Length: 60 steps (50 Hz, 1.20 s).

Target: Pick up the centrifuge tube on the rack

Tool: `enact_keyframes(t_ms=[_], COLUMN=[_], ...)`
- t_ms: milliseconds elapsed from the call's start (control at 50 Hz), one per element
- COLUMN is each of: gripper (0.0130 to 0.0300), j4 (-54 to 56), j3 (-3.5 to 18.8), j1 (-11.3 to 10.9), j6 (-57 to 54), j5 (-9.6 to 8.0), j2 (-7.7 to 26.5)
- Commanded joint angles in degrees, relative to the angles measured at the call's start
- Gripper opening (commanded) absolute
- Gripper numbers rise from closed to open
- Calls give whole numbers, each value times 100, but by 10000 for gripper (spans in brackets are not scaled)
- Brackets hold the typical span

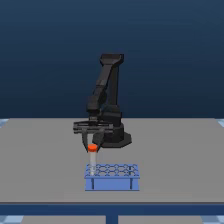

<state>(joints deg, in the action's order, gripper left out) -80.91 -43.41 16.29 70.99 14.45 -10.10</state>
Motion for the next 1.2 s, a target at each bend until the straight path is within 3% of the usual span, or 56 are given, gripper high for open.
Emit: enact_keyframes(t_ms=[20,600,1200], gripper=[130,130,130], j4=[-485,-3022,-4248], j3=[58,406,645], j1=[0,0,0], j6=[633,3251,4525], j5=[-40,59,240], j2=[-61,-373,-527])
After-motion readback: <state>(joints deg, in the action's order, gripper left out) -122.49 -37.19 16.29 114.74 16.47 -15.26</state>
